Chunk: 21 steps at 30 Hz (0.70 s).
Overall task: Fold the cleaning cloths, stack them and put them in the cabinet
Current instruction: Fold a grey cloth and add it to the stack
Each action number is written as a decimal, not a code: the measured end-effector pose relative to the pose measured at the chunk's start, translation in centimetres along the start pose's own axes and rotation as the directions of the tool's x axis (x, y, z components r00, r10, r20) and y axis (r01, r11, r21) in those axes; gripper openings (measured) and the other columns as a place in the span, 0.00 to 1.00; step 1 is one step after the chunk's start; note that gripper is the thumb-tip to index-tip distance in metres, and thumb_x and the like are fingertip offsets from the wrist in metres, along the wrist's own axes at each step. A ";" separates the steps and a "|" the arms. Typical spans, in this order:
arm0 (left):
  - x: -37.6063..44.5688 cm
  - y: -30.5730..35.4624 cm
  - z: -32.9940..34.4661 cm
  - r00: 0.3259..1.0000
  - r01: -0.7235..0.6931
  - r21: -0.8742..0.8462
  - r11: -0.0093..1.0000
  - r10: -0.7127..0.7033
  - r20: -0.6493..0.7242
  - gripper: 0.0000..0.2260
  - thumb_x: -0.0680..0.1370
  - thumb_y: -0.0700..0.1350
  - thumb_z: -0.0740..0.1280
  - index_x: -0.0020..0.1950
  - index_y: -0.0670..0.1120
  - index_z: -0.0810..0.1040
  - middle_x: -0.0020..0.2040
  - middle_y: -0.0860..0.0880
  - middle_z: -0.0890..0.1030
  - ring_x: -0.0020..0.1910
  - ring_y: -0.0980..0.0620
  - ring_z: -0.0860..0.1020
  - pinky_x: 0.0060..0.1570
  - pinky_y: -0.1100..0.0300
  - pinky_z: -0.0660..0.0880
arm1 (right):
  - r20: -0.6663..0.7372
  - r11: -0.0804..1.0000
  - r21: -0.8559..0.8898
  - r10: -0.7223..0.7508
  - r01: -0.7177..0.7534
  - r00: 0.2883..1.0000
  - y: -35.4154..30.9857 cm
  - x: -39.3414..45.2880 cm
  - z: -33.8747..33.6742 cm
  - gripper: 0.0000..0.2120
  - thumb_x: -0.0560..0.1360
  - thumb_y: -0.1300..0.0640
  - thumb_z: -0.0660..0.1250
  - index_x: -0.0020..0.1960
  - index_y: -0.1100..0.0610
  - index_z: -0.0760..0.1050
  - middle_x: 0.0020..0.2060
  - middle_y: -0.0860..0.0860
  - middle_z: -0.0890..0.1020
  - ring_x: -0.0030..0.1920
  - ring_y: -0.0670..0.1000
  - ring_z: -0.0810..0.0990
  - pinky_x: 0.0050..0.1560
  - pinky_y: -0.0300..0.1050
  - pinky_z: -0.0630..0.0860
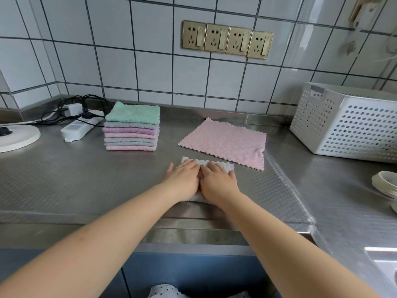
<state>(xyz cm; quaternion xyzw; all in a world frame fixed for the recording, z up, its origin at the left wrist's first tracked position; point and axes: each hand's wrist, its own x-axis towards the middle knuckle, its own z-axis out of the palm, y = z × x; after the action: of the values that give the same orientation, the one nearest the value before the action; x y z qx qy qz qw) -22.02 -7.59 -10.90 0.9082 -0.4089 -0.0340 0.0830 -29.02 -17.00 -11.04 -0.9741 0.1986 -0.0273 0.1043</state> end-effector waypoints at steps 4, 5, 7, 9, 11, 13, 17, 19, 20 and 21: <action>-0.1 -0.4 0.0 0.998 0.045 -0.017 0.999 -0.044 0.045 0.23 0.82 0.49 0.47 0.77 0.49 0.50 0.78 0.53 0.47 0.77 0.55 0.45 0.74 0.43 0.43 | 0.019 0.999 -0.035 0.031 -0.031 0.999 0.8 -0.5 0.2 0.23 0.81 0.47 0.43 0.76 0.46 0.52 0.77 0.50 0.50 0.77 0.51 0.45 0.72 0.64 0.43; -0.1 -0.5 0.0 0.997 0.060 -0.021 0.998 -0.058 0.052 0.24 0.82 0.50 0.47 0.77 0.50 0.50 0.78 0.53 0.46 0.77 0.54 0.45 0.74 0.43 0.42 | 0.035 0.998 -0.046 0.046 -0.045 0.998 0.9 -0.6 0.1 0.24 0.81 0.46 0.43 0.76 0.46 0.51 0.77 0.50 0.49 0.77 0.51 0.44 0.72 0.64 0.42; -0.2 -0.9 -0.1 0.993 0.089 -0.027 0.996 -0.087 0.074 0.24 0.81 0.52 0.47 0.77 0.50 0.48 0.78 0.52 0.44 0.77 0.53 0.45 0.73 0.42 0.42 | 0.052 0.996 -0.060 0.067 -0.064 0.996 1.2 -0.8 -0.1 0.26 0.80 0.42 0.42 0.76 0.46 0.49 0.77 0.49 0.47 0.77 0.51 0.42 0.73 0.65 0.41; -0.3 -1.2 -0.2 0.990 0.110 -0.030 0.993 -0.107 0.090 0.25 0.81 0.54 0.47 0.77 0.51 0.47 0.78 0.52 0.43 0.77 0.52 0.45 0.73 0.42 0.42 | 0.060 0.994 -0.069 0.085 -0.081 0.995 1.6 -0.9 -0.2 0.27 0.79 0.40 0.42 0.77 0.45 0.47 0.77 0.49 0.46 0.77 0.51 0.42 0.73 0.65 0.41; -0.5 -1.3 -0.3 0.989 0.120 -0.024 0.992 -0.118 0.091 0.25 0.81 0.55 0.46 0.77 0.51 0.46 0.78 0.52 0.43 0.77 0.52 0.46 0.73 0.42 0.41 | 0.073 0.992 -0.084 0.105 -0.099 0.992 2.0 -0.9 -0.3 0.28 0.79 0.38 0.42 0.77 0.45 0.46 0.78 0.49 0.46 0.77 0.51 0.41 0.73 0.66 0.40; -0.7 -1.3 -0.3 0.988 0.127 -0.021 0.992 -0.125 0.088 0.26 0.81 0.56 0.46 0.77 0.51 0.46 0.78 0.51 0.43 0.77 0.52 0.46 0.73 0.42 0.41 | 0.091 0.989 -0.090 0.130 -0.121 0.987 2.3 -1.1 -0.5 0.29 0.78 0.37 0.41 0.77 0.44 0.44 0.77 0.49 0.44 0.77 0.52 0.41 0.73 0.66 0.40; -0.8 -1.3 -0.1 0.983 0.167 -0.011 0.986 -0.166 0.085 0.26 0.81 0.57 0.46 0.77 0.52 0.46 0.78 0.47 0.44 0.77 0.49 0.46 0.73 0.42 0.40 | 0.117 0.981 -0.085 0.182 -0.172 0.976 3.2 -1.9 -0.9 0.29 0.78 0.36 0.40 0.77 0.43 0.42 0.77 0.52 0.45 0.77 0.54 0.42 0.73 0.66 0.40; -0.8 -1.4 -0.1 0.983 0.178 -0.003 0.984 -0.177 0.056 0.26 0.80 0.58 0.46 0.77 0.52 0.48 0.78 0.45 0.48 0.77 0.47 0.47 0.73 0.43 0.41 | 0.087 0.981 -0.081 0.182 -0.175 0.980 3.5 -2.3 -1.0 0.29 0.78 0.36 0.41 0.77 0.44 0.44 0.77 0.53 0.48 0.77 0.55 0.45 0.73 0.66 0.41; -0.9 -1.4 -0.1 0.986 0.167 0.001 0.986 -0.167 0.026 0.26 0.81 0.58 0.47 0.77 0.52 0.50 0.78 0.45 0.52 0.77 0.47 0.49 0.73 0.44 0.42 | 0.057 0.983 -0.079 0.170 -0.165 0.984 3.6 -2.5 -1.0 0.29 0.79 0.37 0.41 0.77 0.45 0.46 0.77 0.54 0.50 0.77 0.55 0.46 0.73 0.66 0.41; -0.9 -1.5 -0.1 0.989 0.150 -0.018 0.988 -0.151 -0.008 0.25 0.81 0.56 0.49 0.76 0.51 0.55 0.77 0.44 0.56 0.76 0.46 0.52 0.73 0.45 0.44 | 0.023 0.986 -0.070 0.154 -0.152 0.988 3.6 -2.7 -0.9 0.28 0.79 0.38 0.42 0.77 0.46 0.48 0.77 0.54 0.53 0.77 0.55 0.48 0.73 0.66 0.42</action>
<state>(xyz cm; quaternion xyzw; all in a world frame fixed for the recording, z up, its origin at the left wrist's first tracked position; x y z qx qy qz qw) -21.53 -5.97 -11.09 0.9358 -0.3385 -0.0393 0.0901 -33.02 -19.38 -10.95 -0.9592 0.2723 0.0015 0.0758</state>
